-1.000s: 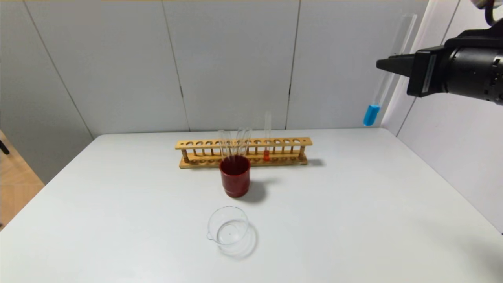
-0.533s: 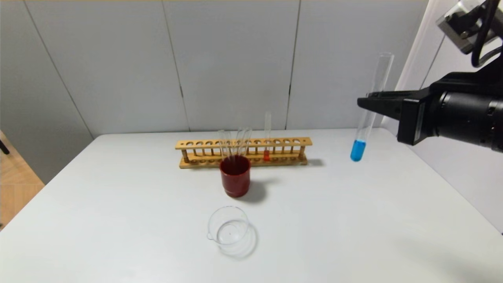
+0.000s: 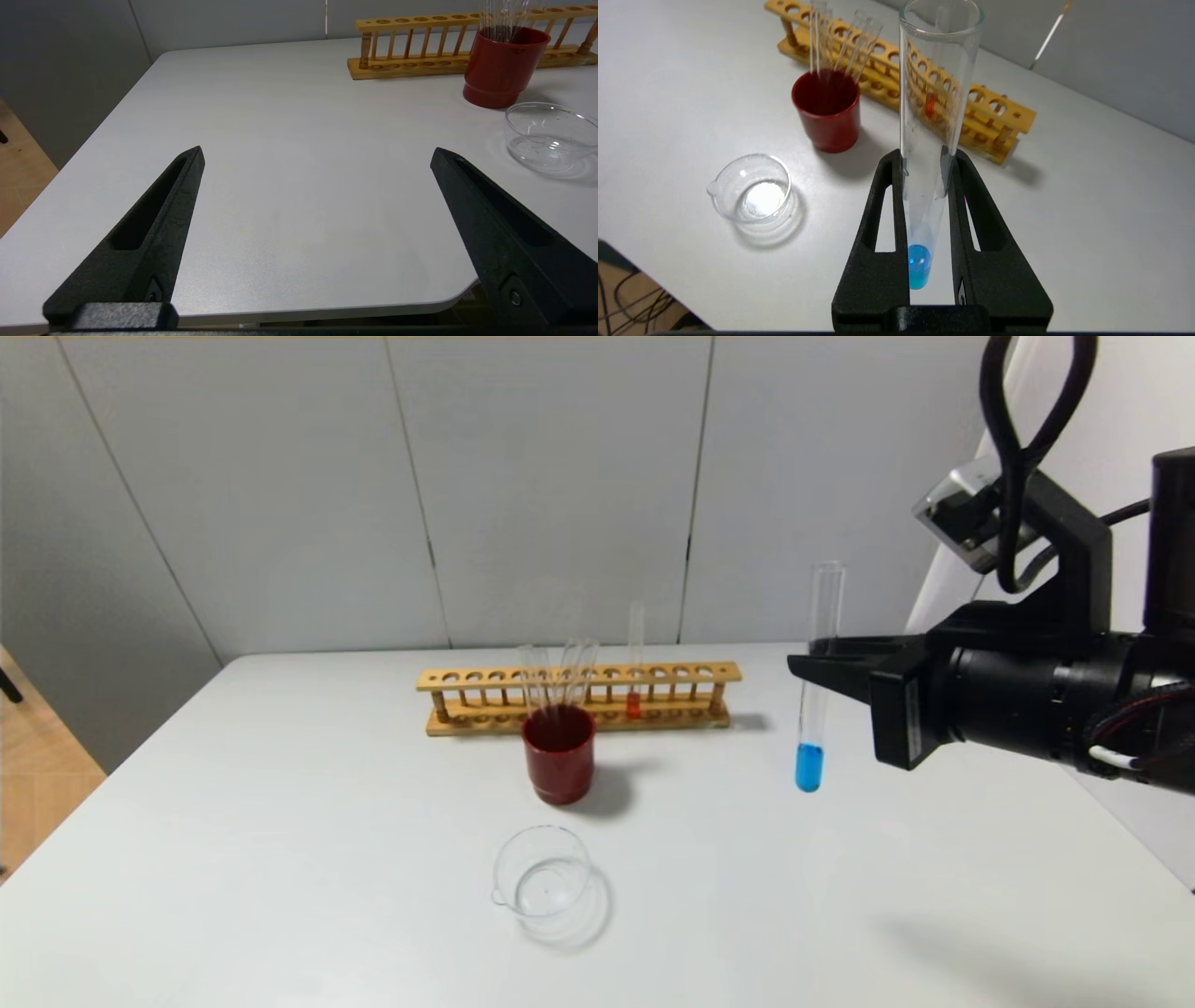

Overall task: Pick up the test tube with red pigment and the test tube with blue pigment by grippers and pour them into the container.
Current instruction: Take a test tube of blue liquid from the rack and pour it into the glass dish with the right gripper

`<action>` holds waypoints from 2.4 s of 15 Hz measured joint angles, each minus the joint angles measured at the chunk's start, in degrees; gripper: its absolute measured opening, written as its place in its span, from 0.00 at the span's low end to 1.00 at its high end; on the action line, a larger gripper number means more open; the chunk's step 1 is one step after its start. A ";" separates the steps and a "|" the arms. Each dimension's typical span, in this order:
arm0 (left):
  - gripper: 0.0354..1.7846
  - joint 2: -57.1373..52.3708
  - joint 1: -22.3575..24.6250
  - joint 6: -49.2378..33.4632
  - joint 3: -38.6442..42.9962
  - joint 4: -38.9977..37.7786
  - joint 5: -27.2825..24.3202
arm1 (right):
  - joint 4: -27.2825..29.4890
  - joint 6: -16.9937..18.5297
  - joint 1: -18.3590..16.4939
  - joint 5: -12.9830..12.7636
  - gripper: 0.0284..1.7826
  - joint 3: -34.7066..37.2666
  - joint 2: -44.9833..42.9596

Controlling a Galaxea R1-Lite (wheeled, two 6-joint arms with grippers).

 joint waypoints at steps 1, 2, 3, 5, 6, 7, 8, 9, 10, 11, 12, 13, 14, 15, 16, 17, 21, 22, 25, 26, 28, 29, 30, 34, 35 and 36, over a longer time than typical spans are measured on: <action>0.96 0.00 0.00 0.00 0.00 0.00 0.00 | -0.10 0.02 0.32 0.00 0.14 0.33 0.55; 0.96 0.00 0.00 0.00 0.00 0.02 0.00 | -0.29 0.00 0.71 -0.02 0.14 0.60 1.22; 0.96 0.00 0.00 0.00 0.00 0.00 0.00 | -0.62 0.00 1.10 -0.06 0.14 0.77 2.06; 0.96 0.00 0.02 0.00 0.00 0.00 0.00 | -1.49 -0.09 2.06 -0.09 0.14 0.96 3.67; 0.96 0.00 0.02 0.02 0.00 0.02 0.00 | -1.89 -0.09 2.63 -0.16 0.14 0.99 4.46; 0.96 0.00 0.00 0.02 0.00 0.02 -0.02 | -2.50 -0.12 3.24 -0.24 0.14 1.01 5.35; 0.96 0.00 0.02 0.02 0.00 0.02 -0.02 | -3.16 -0.26 3.80 -0.52 0.14 1.05 6.31; 0.96 0.00 0.02 0.02 0.00 0.02 -0.02 | -3.74 -0.44 4.43 -1.33 0.14 1.05 7.44; 0.96 0.00 0.02 0.00 0.00 0.00 0.00 | -3.88 -0.52 5.03 -2.23 0.14 1.05 8.52; 0.96 0.00 0.00 0.02 0.00 -0.02 0.00 | -3.90 -0.59 5.81 -2.68 0.14 1.05 9.57; 0.96 0.00 0.02 0.00 0.00 -0.02 0.00 | -3.90 -0.69 6.63 -2.68 0.14 1.07 10.61; 0.96 0.00 0.00 0.00 0.00 0.00 0.00 | -3.94 -0.83 7.27 -2.65 0.14 1.21 11.50; 0.96 0.00 0.00 0.00 0.00 0.00 0.00 | -3.96 -1.00 7.81 -2.62 0.14 1.27 12.37; 0.96 0.00 0.00 0.02 0.00 0.00 0.00 | -3.96 -1.22 8.29 -2.62 0.14 1.29 13.15; 0.96 0.00 0.00 0.02 0.00 0.00 0.00 | -3.96 -1.41 8.77 -2.58 0.14 1.32 13.97; 0.96 0.00 0.00 0.02 0.00 0.00 0.00 | -3.96 -1.72 9.18 -2.54 0.14 1.32 14.64; 0.96 0.00 0.02 0.02 0.00 0.02 0.00 | -3.96 -5.00 10.35 -2.60 0.14 0.96 17.01; 0.96 0.00 0.02 0.02 0.00 0.02 0.00 | -3.96 -5.71 10.58 -2.58 0.14 0.90 17.58; 0.96 0.00 0.00 0.00 0.00 0.00 0.00 | -3.99 -8.39 11.87 -2.54 0.14 0.46 19.30; 0.96 0.00 0.00 0.02 0.00 0.00 0.00 | -3.96 -9.33 12.01 -2.56 0.14 0.38 19.76; 0.96 0.00 0.02 0.02 0.00 0.02 0.00 | -3.91 -11.86 12.14 -2.56 0.14 0.24 20.42; 0.96 0.00 0.02 0.00 0.00 0.02 0.00 | -3.85 -13.35 12.18 -2.58 0.14 0.22 20.65; 0.96 0.00 0.00 0.00 0.00 0.02 0.00 | -3.79 -15.06 12.18 -2.65 0.14 0.22 20.85; 0.96 0.00 -0.02 0.00 0.00 0.02 0.00 | -3.02 -21.67 11.62 -3.12 0.14 -1.38 21.27; 0.96 0.00 -0.02 0.00 0.00 0.00 -0.02 | -3.33 -23.21 11.59 -3.50 0.14 -1.82 21.48; 0.96 0.00 -0.02 0.02 0.00 -0.02 -0.02 | -3.66 -24.56 11.59 -4.61 0.14 -2.18 21.72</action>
